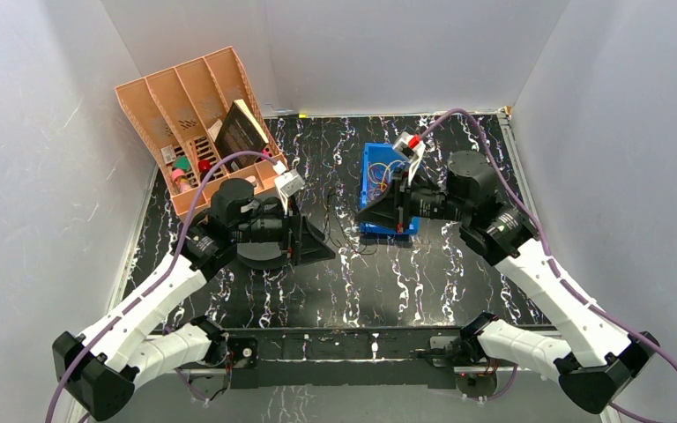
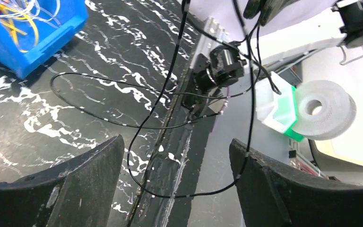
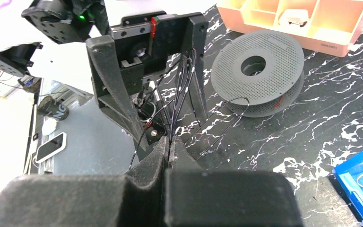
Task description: Wrap the cables
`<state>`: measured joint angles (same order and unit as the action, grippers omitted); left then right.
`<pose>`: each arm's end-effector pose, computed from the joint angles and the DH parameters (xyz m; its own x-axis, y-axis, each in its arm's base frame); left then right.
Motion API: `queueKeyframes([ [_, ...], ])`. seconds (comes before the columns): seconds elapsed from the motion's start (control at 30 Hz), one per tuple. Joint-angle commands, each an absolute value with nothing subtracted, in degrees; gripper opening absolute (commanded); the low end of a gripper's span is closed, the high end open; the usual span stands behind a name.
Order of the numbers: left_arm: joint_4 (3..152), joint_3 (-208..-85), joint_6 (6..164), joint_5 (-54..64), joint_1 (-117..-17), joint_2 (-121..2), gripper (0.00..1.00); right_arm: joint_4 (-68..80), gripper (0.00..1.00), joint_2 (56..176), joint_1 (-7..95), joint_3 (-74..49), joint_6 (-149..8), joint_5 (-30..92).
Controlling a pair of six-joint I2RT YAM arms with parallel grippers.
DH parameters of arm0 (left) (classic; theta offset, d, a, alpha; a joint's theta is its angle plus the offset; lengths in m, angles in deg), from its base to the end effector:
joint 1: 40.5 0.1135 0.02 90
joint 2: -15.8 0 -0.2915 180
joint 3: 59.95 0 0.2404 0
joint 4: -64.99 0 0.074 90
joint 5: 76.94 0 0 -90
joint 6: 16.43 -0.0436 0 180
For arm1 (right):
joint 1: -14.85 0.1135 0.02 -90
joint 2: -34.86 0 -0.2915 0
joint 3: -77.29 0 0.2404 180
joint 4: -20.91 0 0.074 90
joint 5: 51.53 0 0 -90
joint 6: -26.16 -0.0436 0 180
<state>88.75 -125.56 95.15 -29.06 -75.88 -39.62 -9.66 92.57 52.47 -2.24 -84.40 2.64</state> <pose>0.1417 -0.1365 0.3711 -0.5314 0.0427 -0.8461 0.8233 0.2613 -0.5039 0.1393 0.1396 0.4326 -0.4476 0.0146 -0.8941 -0.8501 0.3032 0.4305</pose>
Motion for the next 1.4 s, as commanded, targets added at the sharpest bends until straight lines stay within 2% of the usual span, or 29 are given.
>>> queueKeyframes([
  [0.0,82.65,-123.75,97.86,-38.06,-75.88,-38.04,0.77,-4.53,0.0,89.81,52.72,-2.96,-85.62,0.35],
  [0.13,81.2,-122.36,98.71,-40.79,-75.83,-36.78,0.69,-4.04,0.0,89.13,52.71,-3.04,-86.28,1.11],
  [0.37,79.88,-120.72,99.82,-42.06,-75.79,-35.72,0.61,-0.98,0.0,88.62,52.71,-2.43,-88.63,-0.87],
  [0.57,77.96,-119.69,101.25,-43.1,-75.84,-35.58,0.41,0.79,0.0,87.87,52.72,-2.16,-90.2,-1.06],
  [0.7,77.95,-119.35,101.25,-43.25,-75.87,-34.71,0.32,0.16,0.0,87.36,52.69,-2.13,-90.04,-0.34],
  [0.8,77.95,-119.41,101.19,-43.87,-75.88,-34.49,0.12,0.13,0.0,87.18,52.72,-1.81,-90.12,-0.23],
  [0.9,78.07,-119.56,101.21,-44.23,-75.85,-34.33,0.0,0.08,0.0,86.69,52.66,-1.54,-90.16,0.93],
  [1.03,80.11,-120.57,100.56,-42.74,-75.86,-33.23,0.0,-2.94,0.0,85.57,52.68,-1.19,-88.76,5.85],
  [1.13,82.22,-122.16,100.04,-43.12,-75.88,-32.75,0.0,-7.72,0.16,84.83,52.71,-0.01,-86.76,11.93],
  [1.2,83.16,-123.0,99.82,-43.76,-75.85,-32.55,0.0,-10.17,0.31,84.49,52.66,1.21,-85.86,15.79],
  [1.3,86.05,-124.82,98.46,-44.66,-75.86,-32.54,0.0,-13.31,0.48,84.05,52.69,2.45,-84.6,20.47],
  [1.37,89.13,-126.32,96.99,-44.17,-75.88,-32.61,0.0,-14.6,0.56,83.71,52.67,2.95,-84.09,22.98],
])
